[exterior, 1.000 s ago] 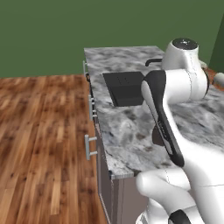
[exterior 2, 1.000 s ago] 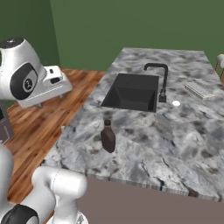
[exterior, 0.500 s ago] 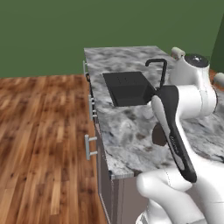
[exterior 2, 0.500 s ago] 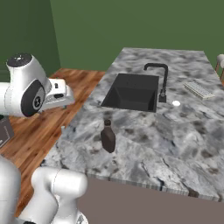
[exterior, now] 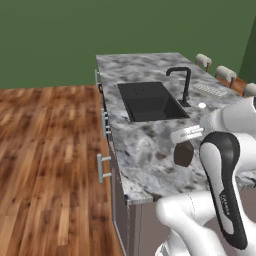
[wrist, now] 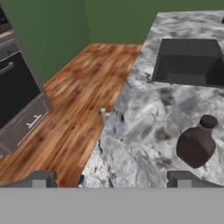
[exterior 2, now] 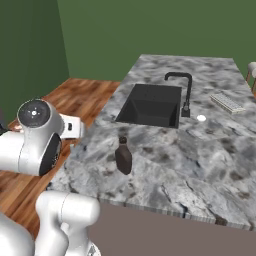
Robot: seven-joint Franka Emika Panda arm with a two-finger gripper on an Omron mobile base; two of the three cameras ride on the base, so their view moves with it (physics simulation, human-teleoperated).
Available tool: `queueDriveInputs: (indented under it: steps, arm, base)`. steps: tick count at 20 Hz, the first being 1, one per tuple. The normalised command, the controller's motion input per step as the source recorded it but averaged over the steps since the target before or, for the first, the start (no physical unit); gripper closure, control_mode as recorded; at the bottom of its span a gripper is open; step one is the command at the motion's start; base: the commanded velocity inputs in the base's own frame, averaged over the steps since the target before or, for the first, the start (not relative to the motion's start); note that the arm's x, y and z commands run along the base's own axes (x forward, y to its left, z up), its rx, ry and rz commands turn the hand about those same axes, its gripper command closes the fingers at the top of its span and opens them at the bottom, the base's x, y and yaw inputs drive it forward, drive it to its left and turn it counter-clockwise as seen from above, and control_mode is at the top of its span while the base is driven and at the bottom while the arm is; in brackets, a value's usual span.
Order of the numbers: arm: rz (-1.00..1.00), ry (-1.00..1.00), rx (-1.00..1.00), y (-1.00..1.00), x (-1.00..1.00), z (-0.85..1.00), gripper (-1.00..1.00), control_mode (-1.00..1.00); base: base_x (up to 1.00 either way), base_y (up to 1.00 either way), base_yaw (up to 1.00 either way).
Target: Move the syrup bottle and shaker from the cabinet to the dining counter.
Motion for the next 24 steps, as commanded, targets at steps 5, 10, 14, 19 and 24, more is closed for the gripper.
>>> queueDriveInputs:
  steps: [5,10,14,19,24]
  arm:
    - [-0.14,-0.01,0.06,0.00,-0.37,0.18,-1.00,-1.00]
    - [-0.16,0.00,0.00,0.00,-0.29,0.11,-1.00,-1.00]
    - [-0.19,0.00,0.00,-0.02,-0.22,0.00,-1.00,-1.00]
    - [-0.13,0.00,0.00,-0.01,-0.21,0.00,-1.00,-1.00]
    - [-0.06,0.00,0.00,-0.02,-0.08,-0.01,-1.00,1.00]
  base:
    - [0.00,0.00,0.00]
    - [0.00,0.00,0.00]
    - [0.00,0.00,0.00]
    - [0.00,0.00,0.00]
    - [0.00,0.00,0.00]
